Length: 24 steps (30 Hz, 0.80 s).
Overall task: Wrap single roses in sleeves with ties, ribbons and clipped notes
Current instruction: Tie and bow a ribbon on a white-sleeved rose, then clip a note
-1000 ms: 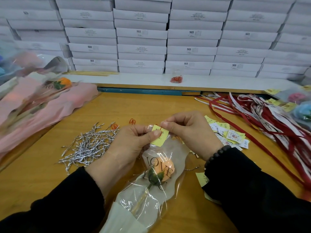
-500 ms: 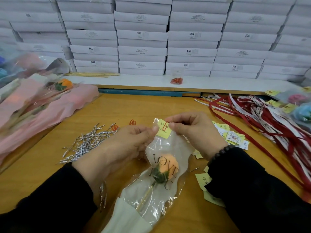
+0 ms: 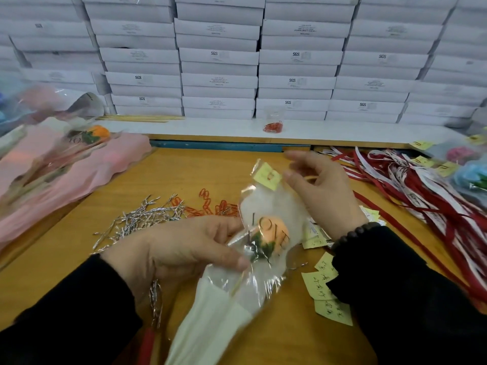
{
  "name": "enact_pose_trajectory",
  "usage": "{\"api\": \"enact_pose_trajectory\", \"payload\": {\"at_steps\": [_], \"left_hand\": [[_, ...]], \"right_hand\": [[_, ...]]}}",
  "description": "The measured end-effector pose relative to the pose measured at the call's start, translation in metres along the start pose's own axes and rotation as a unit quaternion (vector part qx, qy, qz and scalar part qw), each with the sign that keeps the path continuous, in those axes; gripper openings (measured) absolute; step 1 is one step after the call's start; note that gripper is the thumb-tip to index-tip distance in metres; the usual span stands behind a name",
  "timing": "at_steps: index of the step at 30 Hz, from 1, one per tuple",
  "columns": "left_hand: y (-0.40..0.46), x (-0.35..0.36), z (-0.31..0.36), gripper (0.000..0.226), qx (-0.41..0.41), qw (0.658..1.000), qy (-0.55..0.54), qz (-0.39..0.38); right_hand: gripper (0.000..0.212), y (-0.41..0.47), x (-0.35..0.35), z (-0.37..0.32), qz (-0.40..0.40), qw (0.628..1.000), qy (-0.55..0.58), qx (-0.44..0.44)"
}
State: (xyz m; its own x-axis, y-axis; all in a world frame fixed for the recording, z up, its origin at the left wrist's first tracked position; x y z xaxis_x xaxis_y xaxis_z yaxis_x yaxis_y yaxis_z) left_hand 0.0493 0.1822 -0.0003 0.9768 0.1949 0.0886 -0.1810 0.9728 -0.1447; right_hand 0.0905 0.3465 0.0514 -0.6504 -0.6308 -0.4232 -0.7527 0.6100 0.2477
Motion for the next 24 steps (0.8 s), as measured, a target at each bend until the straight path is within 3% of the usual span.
{"api": "enact_pose_trajectory", "payload": {"at_steps": [2, 4, 7, 10, 14, 18, 24], "left_hand": [[0.001, -0.016, 0.001, 0.046, 0.026, 0.995, -0.03, 0.087], [-0.001, -0.036, 0.0, 0.044, 0.041, 0.981, -0.043, 0.185], [-0.006, -0.057, 0.001, 0.041, 0.073, 0.954, -0.084, 0.279], [-0.013, -0.071, 0.005, 0.037, 0.102, 0.934, -0.083, 0.333], [-0.021, -0.089, 0.008, 0.027, 0.14, 0.893, -0.074, 0.422], [-0.033, -0.1, 0.017, 0.023, 0.203, 0.838, -0.073, 0.501], [-0.036, -0.096, 0.026, 0.035, 0.273, 0.803, -0.078, 0.524]], "right_hand": [[0.023, -0.002, -0.011, -0.01, 0.081, 0.995, -0.044, -0.047], [0.011, -0.004, -0.014, -0.016, 0.082, 0.996, -0.009, -0.044], [0.012, -0.015, 0.011, -0.022, -0.11, 0.994, -0.023, 0.018], [0.026, -0.044, 0.044, -0.027, -0.322, 0.939, -0.107, 0.058], [0.043, -0.078, 0.075, -0.036, -0.447, 0.876, -0.167, 0.06], [0.046, -0.086, 0.085, -0.047, -0.395, 0.896, -0.201, 0.003], [0.015, -0.068, 0.069, -0.042, -0.285, 0.937, -0.202, 0.012]]}}
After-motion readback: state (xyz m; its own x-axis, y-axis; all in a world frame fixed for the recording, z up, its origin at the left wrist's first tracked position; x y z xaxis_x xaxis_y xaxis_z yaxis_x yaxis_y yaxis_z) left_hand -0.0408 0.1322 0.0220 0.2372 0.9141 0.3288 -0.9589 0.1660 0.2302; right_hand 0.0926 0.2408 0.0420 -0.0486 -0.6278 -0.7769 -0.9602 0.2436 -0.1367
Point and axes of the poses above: each hand's wrist, its own y-axis towards the middle knuckle, its own x-axis out of the palm, z = x × y, the point moved 6 cm from there along y, towards the middle knuckle, and after that the axes turned 9 degrees about x, right-handed, at the moved point
